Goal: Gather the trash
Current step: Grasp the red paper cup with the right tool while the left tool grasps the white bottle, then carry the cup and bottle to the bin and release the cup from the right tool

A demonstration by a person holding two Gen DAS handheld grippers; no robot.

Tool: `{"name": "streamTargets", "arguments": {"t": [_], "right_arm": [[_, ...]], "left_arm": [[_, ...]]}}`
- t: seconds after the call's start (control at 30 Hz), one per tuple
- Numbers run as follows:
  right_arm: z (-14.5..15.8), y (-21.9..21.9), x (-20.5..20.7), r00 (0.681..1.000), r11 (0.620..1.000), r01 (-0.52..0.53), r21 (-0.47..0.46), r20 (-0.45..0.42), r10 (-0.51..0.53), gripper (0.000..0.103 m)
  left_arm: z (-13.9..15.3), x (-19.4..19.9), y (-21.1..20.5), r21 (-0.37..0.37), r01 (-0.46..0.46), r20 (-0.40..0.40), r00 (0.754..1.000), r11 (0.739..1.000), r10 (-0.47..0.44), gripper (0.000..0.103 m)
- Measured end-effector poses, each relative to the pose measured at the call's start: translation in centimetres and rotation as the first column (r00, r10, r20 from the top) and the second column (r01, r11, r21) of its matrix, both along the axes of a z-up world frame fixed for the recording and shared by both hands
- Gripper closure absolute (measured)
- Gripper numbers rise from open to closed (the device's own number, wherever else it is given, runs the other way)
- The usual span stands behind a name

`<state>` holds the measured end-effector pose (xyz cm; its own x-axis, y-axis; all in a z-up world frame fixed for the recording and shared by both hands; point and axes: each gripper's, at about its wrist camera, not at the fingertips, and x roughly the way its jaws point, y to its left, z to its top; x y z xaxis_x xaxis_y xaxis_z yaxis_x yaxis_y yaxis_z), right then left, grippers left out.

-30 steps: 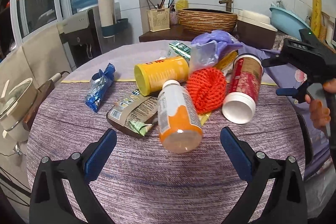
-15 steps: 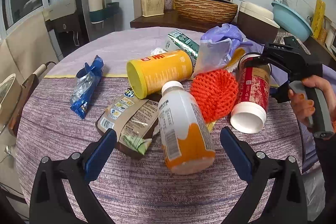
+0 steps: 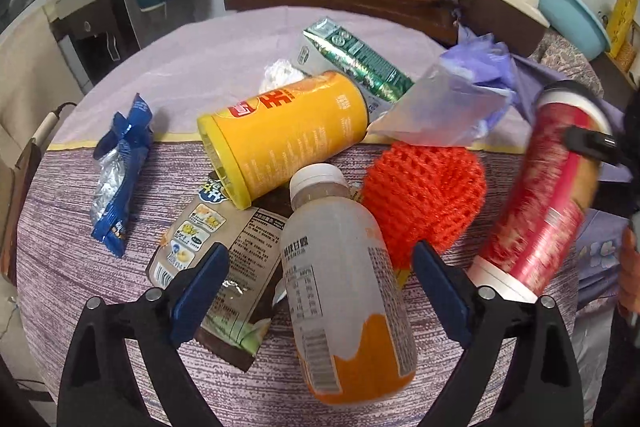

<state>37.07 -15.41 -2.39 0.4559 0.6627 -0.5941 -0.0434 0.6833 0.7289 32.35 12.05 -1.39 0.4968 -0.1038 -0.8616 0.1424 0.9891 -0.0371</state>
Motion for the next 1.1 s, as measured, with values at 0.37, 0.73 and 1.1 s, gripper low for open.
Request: {"name": "streamTargets", "arguments": {"t": [0.37, 0.73, 1.1], "right_arm": [[4.7, -0.5, -6.5, 0.961, 0.992, -0.028, -0.124, 0.268, 0.061, 0.023], [4.9, -1.3, -9.7, 0.935, 0.983, -0.014, -0.184, 0.345, 0.078, 0.023], [5.1, -4.1, -14.2, 0.901, 0.974, 0.046, -0.223, 0.431, 0.057, 0.023]], "left_arm": [[-2.3, 2.0, -0.3, -0.033, -0.012, -0.118, 0.993, 0.999, 0.008, 0.039], [-0.4, -3.2, 1.0, -0.073, -0.048, -0.005, 0.999, 0.996, 0.047, 0.041], [2.3, -12.8, -0.8, -0.131, -0.042, 0.254, 0.964, 0.991, 0.074, 0.041]]}}
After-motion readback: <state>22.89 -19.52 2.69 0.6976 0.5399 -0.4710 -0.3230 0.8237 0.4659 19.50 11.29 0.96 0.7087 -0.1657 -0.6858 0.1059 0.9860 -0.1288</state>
